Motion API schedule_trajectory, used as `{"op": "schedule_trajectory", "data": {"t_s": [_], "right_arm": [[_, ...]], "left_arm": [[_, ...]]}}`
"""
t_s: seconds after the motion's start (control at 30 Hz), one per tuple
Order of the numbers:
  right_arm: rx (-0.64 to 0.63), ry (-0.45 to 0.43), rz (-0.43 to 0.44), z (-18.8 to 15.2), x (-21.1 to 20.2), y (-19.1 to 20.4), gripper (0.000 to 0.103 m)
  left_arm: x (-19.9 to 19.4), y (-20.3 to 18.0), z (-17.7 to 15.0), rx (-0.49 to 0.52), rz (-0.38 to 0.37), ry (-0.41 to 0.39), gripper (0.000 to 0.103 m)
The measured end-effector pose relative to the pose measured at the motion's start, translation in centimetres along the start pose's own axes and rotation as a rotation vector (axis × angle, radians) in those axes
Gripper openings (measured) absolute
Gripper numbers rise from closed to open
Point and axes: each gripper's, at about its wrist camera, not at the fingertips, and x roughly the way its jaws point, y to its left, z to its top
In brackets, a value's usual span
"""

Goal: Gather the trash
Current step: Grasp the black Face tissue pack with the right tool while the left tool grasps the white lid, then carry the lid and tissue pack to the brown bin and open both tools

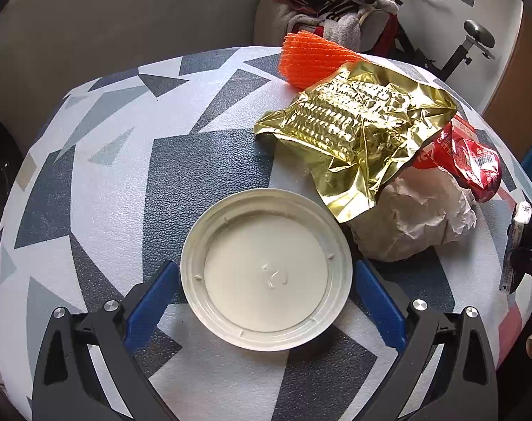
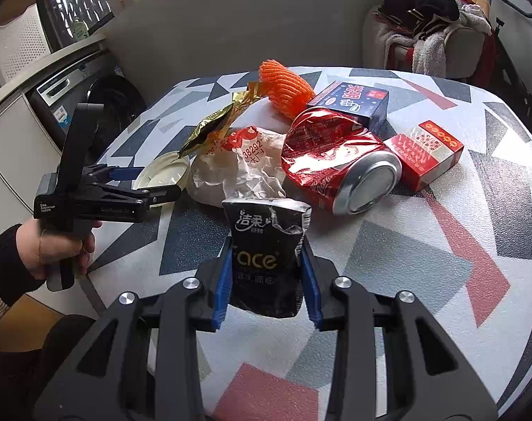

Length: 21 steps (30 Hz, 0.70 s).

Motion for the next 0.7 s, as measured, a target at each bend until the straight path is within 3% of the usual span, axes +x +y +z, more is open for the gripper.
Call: {"op": "schedule_trajectory", "data": {"t_s": [0.3,0.7], "right_arm": [[-0.004,-0.006,-0.032,-0.9,-1.4,-0.8,0.037],[-0.035,-0.054,-0.049,-2.2,-5.5,-0.7,0.037]], "left_arm": [[-2.5,-0.8,-0.6,0.058,-0.007,-0.044,0.085],[-9.8,-2.6,-1.2,0.089,-0.017,-0.157,0.085]]}}
